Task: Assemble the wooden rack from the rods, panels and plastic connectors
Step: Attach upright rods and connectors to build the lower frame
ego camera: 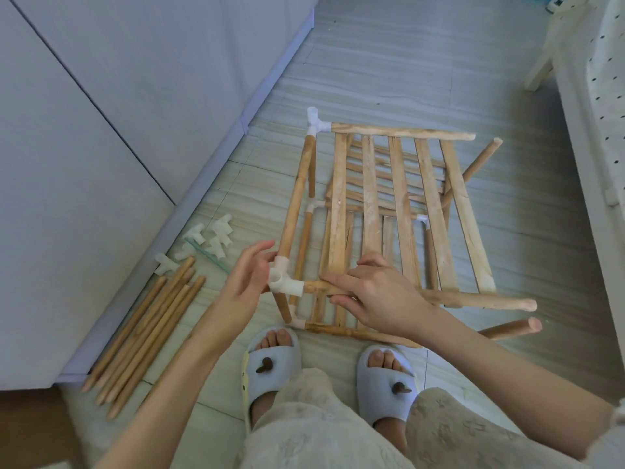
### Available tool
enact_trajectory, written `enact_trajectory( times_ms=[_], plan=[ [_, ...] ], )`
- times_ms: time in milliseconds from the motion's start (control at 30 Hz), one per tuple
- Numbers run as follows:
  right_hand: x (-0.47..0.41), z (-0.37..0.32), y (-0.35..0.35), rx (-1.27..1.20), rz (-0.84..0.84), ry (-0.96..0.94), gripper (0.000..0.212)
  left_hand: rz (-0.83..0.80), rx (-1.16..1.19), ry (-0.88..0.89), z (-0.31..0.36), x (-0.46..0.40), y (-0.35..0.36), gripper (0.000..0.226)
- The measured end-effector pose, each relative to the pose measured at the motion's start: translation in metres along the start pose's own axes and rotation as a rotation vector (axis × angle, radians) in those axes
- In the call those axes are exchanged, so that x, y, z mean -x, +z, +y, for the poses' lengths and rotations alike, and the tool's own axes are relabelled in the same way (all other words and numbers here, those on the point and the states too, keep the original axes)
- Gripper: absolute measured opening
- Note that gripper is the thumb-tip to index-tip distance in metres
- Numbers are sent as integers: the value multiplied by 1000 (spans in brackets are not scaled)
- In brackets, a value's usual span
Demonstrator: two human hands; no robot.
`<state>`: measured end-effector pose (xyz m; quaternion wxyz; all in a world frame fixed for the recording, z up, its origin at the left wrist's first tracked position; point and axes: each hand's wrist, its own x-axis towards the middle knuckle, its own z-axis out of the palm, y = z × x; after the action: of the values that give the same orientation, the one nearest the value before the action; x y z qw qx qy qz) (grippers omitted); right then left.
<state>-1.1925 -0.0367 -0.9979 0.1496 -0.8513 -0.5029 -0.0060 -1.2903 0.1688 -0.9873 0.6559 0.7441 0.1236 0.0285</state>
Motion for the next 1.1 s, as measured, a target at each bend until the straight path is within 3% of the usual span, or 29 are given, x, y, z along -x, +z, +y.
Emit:
enact_trajectory(
  times_ms=[133, 333, 600, 767, 1100],
  plan=[
    [-2, -3, 0, 4, -39, 18, 45, -177, -226, 63, -8, 5, -5, 51],
    [-2, -3, -5, -42, -107, 21, 48, 7, -194, 34, -13, -5, 14, 29],
    [4, -2, -7, -50, 16, 39, 38, 171, -201, 45, -19, 2, 33, 37],
    [3, -3, -3, -56, 75, 30, 36, 190, -173, 61, -22, 3, 33, 41],
    [5, -2, -2, -113, 2, 19, 36, 113, -176, 4, -15, 1, 29, 39]
  ],
)
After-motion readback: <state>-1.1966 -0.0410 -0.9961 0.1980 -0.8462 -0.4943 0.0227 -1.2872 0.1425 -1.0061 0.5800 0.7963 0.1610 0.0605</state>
